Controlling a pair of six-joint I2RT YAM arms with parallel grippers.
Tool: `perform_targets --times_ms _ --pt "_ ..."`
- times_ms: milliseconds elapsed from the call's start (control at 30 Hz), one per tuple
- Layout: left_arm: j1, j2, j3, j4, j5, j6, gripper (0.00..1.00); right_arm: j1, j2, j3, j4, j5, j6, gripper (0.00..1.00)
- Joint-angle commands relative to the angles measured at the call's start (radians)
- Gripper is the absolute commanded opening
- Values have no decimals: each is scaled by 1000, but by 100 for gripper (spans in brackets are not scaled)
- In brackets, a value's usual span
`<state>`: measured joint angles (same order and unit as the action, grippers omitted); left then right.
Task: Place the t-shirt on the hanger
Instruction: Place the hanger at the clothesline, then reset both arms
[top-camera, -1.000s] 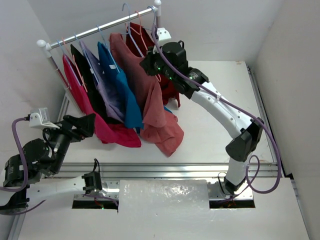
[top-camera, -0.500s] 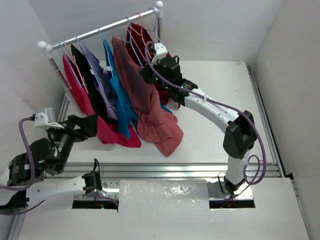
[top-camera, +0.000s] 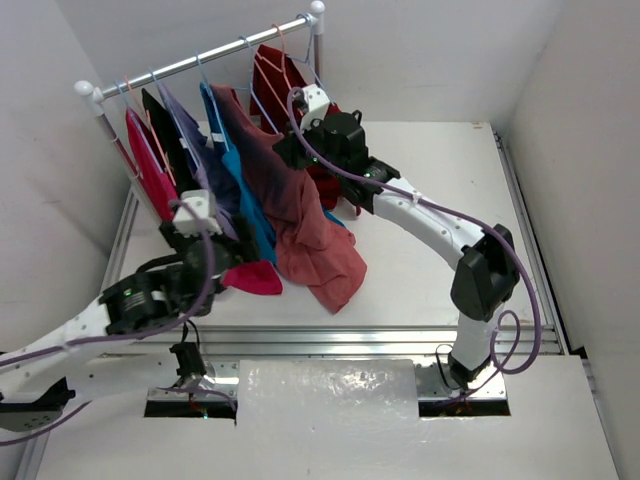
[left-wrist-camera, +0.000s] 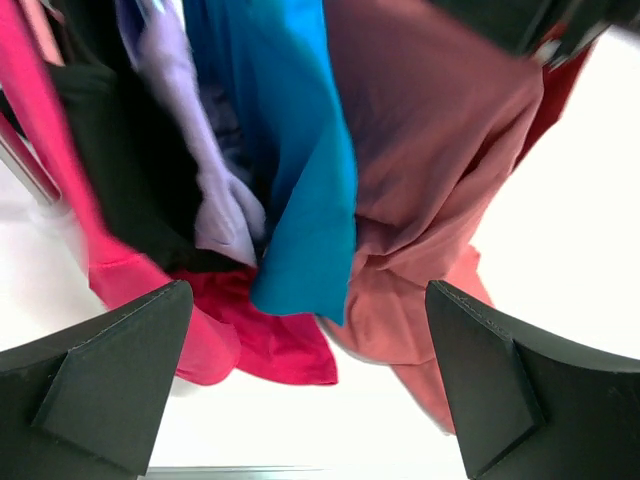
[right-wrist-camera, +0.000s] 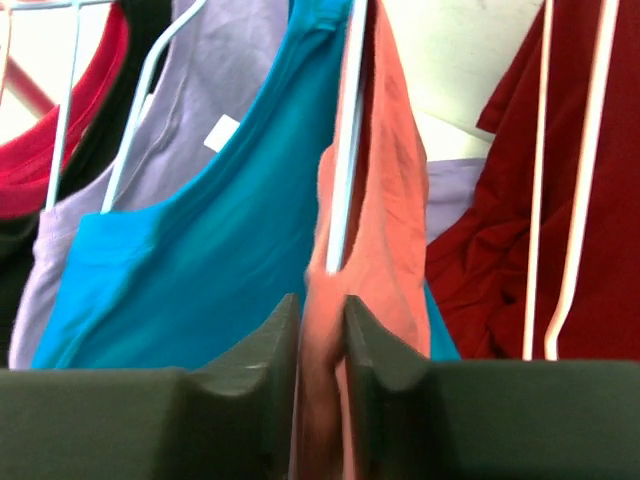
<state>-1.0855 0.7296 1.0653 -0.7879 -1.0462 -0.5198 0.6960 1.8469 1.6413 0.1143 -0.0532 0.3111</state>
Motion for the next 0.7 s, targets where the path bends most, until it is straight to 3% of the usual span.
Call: perform_targets --times_ms 0,33,100,133,233,367,467,500,533,667 --pt "75 22 -7 53 93 -8 100 11 -26 43 -25 -65 -32 27" --pt "79 -4 -13 74 95 -2 100 11 -64 22 -34 -62 -29 64" --pt "81 -42 -25 79 78 9 100 11 -162 -76 -19 -42 -29 93" --pt "81 -50 -28 73 71 12 100 11 -199 -113 -21 -36 -30 99" --pt "79 -65 -16 14 23 -17 100 11 -311 -228 -80 9 -26 99" --pt "79 -127 4 -94 -75 -103 100 11 -600 -412 -234 122 -49 99" --pt "78 -208 -28 -160 -106 -112 100 10 -812 -509 -465 309 -78 99" --pt "78 -229 -42 -134 -95 -127 100 10 -863 -534 -598 387 -76 99" --pt "78 -284 -60 -88 -80 -41 100 10 -912 -558 -660 494 -73 99" --pt "78 -349 -137 56 -34 82 100 10 -1167 -701 -869 625 -55 99"
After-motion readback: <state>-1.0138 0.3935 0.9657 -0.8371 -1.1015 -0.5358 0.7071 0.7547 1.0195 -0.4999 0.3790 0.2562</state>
